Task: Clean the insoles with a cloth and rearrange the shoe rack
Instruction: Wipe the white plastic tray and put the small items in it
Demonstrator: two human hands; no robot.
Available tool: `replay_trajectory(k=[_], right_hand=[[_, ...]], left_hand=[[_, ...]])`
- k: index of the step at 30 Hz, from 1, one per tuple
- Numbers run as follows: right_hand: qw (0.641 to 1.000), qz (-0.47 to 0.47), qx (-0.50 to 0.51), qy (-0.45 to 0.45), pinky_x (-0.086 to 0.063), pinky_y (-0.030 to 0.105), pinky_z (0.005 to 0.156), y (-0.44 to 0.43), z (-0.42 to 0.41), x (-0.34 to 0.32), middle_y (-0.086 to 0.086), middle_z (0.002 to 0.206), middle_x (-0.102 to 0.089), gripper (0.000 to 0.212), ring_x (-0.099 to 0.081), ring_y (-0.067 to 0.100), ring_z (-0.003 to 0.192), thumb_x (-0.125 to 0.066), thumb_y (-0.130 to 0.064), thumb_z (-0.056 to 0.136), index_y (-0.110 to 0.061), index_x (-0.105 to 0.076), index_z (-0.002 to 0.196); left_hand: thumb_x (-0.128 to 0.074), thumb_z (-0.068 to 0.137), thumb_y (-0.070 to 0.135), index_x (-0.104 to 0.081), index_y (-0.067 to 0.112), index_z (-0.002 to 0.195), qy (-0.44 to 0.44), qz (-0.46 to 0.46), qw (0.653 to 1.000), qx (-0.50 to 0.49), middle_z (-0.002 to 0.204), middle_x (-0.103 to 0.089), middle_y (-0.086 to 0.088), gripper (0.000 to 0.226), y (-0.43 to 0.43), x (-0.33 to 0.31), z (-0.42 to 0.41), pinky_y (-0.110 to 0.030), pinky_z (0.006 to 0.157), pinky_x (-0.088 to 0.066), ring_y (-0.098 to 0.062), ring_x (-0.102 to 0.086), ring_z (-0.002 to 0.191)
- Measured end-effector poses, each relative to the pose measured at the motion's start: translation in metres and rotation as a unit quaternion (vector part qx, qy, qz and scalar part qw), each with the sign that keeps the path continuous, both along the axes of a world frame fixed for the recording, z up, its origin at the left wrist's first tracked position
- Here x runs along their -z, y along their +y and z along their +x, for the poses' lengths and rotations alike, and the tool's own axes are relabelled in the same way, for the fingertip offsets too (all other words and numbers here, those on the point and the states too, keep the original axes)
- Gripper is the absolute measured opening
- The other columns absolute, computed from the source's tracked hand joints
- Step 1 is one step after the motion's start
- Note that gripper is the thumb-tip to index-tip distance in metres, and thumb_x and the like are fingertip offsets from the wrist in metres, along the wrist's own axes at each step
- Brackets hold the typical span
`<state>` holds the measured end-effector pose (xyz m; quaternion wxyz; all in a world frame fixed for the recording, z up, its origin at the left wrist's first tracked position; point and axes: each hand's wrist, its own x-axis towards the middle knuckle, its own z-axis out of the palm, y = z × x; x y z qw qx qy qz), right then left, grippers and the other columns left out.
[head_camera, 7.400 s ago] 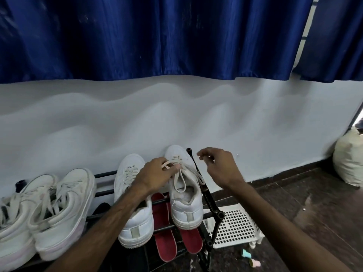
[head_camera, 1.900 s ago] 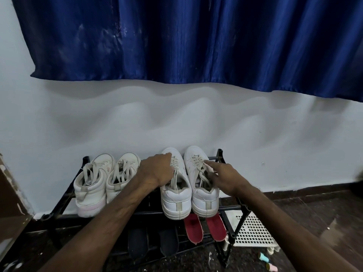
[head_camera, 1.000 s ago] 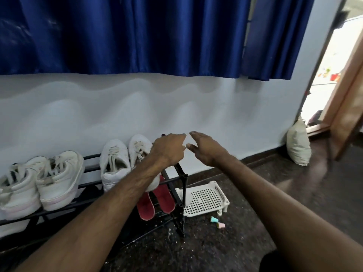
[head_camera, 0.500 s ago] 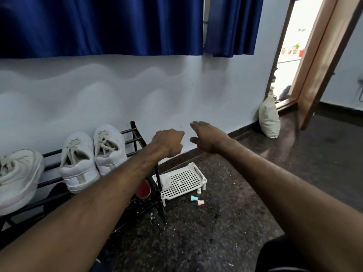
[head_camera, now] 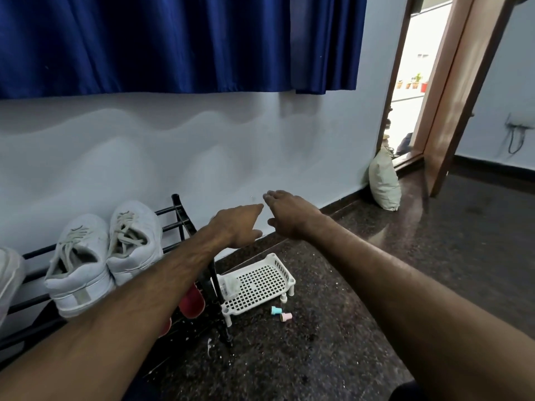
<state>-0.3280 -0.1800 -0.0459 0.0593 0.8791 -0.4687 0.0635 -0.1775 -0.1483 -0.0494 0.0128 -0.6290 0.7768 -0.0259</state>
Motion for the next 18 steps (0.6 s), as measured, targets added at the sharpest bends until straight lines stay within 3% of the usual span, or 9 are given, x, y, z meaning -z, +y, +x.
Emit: replay_trajectory(k=[8,11,15,18], right_hand=[[0.998,0.006,0.015,0.066,-0.039,0.044,0.109,-0.036,-0.005,-0.017,0.010,0.145,-0.047,0.054,-0.044,0.027,0.134,-0.058,-0.024,0.092,-0.008,-0.042,0.141],[0.998,0.011,0.037,0.053,-0.043,0.044,0.106,-0.051,-0.014,-0.004,0.011,0.141,-0.052,0.050,-0.050,0.028,0.129,-0.058,-0.024,0.093,-0.009,-0.045,0.138],[0.992,0.110,0.064,-0.018,-0.043,0.044,0.106,-0.055,-0.030,0.074,0.015,0.139,-0.052,0.050,-0.050,0.030,0.128,-0.058,-0.024,0.093,-0.008,-0.044,0.138],[0.969,0.204,0.101,-0.099,-0.042,0.041,0.106,-0.049,-0.044,0.156,0.015,0.139,-0.052,0.048,-0.050,0.029,0.126,-0.058,-0.024,0.094,-0.005,-0.046,0.137]], left_hand=[[-0.052,0.097,0.042,-0.022,0.019,0.154,-0.059,-0.045,0.997,-0.001,0.156,-0.038,-0.003,0.068,-0.025,-0.016,0.005,-0.041,0.106,-0.042,-0.023,-0.040,0.139],[-0.049,0.099,0.042,-0.020,0.020,0.156,-0.025,-0.049,0.998,0.001,0.157,-0.036,-0.004,0.068,-0.030,-0.001,0.006,-0.041,0.107,-0.040,-0.024,-0.039,0.140],[-0.048,0.099,0.034,-0.033,0.024,0.150,0.104,-0.022,0.994,0.006,0.151,-0.045,-0.003,0.055,-0.037,0.100,0.001,-0.038,0.105,-0.041,-0.024,-0.045,0.135],[-0.048,0.097,0.022,-0.030,0.021,0.152,0.128,0.043,0.991,-0.022,0.150,-0.046,-0.004,0.057,-0.037,0.199,-0.004,-0.038,0.106,-0.041,-0.024,-0.045,0.134]])
